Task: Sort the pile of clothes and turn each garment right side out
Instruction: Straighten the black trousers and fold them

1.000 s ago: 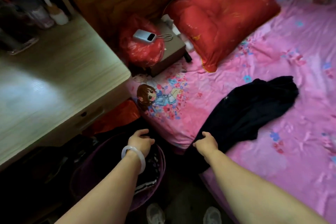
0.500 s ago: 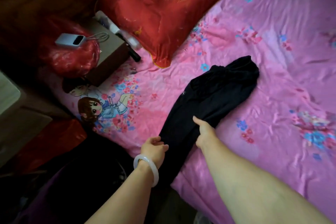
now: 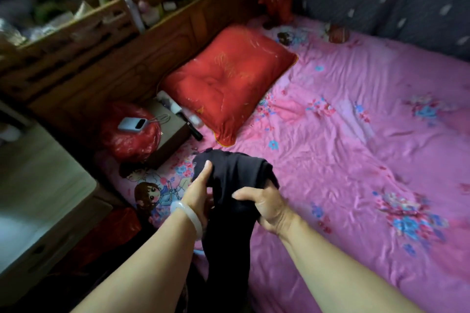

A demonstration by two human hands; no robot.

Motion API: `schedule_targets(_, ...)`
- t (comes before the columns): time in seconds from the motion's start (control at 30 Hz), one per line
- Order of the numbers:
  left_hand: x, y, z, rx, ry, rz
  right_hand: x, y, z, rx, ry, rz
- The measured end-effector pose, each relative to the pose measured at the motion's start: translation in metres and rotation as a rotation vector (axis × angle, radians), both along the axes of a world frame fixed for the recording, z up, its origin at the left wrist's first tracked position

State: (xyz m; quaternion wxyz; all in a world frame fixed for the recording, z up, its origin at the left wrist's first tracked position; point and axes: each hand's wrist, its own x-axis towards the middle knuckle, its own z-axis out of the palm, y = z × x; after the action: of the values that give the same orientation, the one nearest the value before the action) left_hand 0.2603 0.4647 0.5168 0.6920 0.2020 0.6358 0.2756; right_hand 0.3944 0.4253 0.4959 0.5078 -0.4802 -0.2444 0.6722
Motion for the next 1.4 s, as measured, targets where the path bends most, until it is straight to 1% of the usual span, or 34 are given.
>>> schedule_targets(0.07, -0.003, -0.002, 0.03, 0.112, -0.135, 0.08, 0.006, -0.007, 0.029, 0.054, -0.014, 0.165)
schedule_targets(0.13, -0.012, -0.004, 0.062, 0.16, -0.247, 0.154, 0.015, -0.017, 0.053, 0.072, -0.085, 0.345)
schedule_targets(0.2, -0.021, -0.009, 0.094, 0.147, -0.363, 0.124, 0.028, -0.025, 0.072, 0.06, -0.163, 0.502)
schedule_targets(0.27, -0.029, -0.017, 0.118, 0.121, -0.383, 0.015, 0.039, -0.029, 0.086, 0.021, -0.181, 0.599)
schedule_targets(0.3, -0.034, -0.021, 0.134, 0.145, -0.356, -0.031, 0.044, -0.03, 0.1, 0.003, -0.171, 0.606)
schedule_targets(0.37, -0.042, -0.03, 0.153, 0.215, -0.311, -0.111, 0.053, -0.027, 0.117, -0.03, -0.068, 0.519)
schedule_targets(0.43, -0.048, -0.042, 0.168, 0.258, -0.253, -0.255, 0.06, -0.018, 0.133, -0.034, 0.15, 0.352)
schedule_targets(0.5, -0.054, -0.061, 0.188, 0.294, -0.201, -0.368, 0.059, -0.014, 0.165, -0.015, 0.326, 0.273)
schedule_targets(0.53, -0.057, -0.072, 0.199, 0.311, -0.206, -0.414, 0.054, -0.015, 0.182, 0.005, 0.363, 0.275)
schedule_targets(0.63, -0.064, -0.096, 0.221, 0.381, -0.311, -0.573, 0.04, -0.017, 0.216, 0.057, 0.427, 0.308)
schedule_targets(0.67, -0.067, -0.1, 0.226, 0.395, -0.345, -0.572, 0.038, -0.018, 0.221, 0.065, 0.457, 0.315)
schedule_targets(0.7, -0.072, -0.106, 0.231, 0.416, -0.36, -0.525, 0.035, -0.021, 0.229, 0.082, 0.458, 0.335)
schedule_targets(0.77, -0.075, -0.113, 0.242, 0.439, -0.342, -0.408, 0.032, -0.024, 0.239, 0.127, 0.415, 0.349)
schedule_targets(0.8, -0.077, -0.119, 0.248, 0.465, -0.29, -0.356, 0.029, -0.027, 0.245, 0.148, 0.368, 0.365)
schedule_targets(0.87, -0.077, -0.127, 0.255, 0.536, -0.113, -0.279, 0.025, -0.032, 0.258, 0.213, 0.262, 0.42)
schedule_targets(0.9, -0.077, -0.127, 0.256, 0.571, -0.057, -0.249, 0.025, -0.032, 0.262, 0.248, 0.228, 0.439)
schedule_targets(0.97, -0.082, -0.134, 0.26, 0.641, -0.025, -0.148, 0.022, -0.038, 0.278, 0.294, 0.205, 0.497)
schedule_targets(1.03, -0.092, -0.141, 0.268, 0.77, 0.002, -0.077, 0.023, -0.043, 0.291, 0.323, 0.204, 0.554)
schedule_targets(1.13, -0.105, -0.15, 0.277, 0.935, 0.099, -0.092, 0.026, -0.046, 0.302, 0.331, 0.144, 0.635)
schedule_targets(1.23, -0.11, -0.16, 0.284, 1.043, 0.272, -0.087, 0.027, -0.048, 0.3, 0.282, 0.072, 0.72)
schedule_targets(1.3, -0.116, -0.164, 0.286, 1.054, 0.313, -0.054, 0.026, -0.051, 0.3, 0.291, 0.15, 0.787)
schedule_targets(1.37, -0.121, -0.169, 0.287, 1.047, 0.279, -0.017, 0.022, -0.055, 0.307, 0.352, 0.258, 0.794)
schedule_targets(1.4, -0.124, -0.172, 0.287, 1.047, 0.26, 0.002, 0.018, -0.057, 0.313, 0.386, 0.257, 0.787)
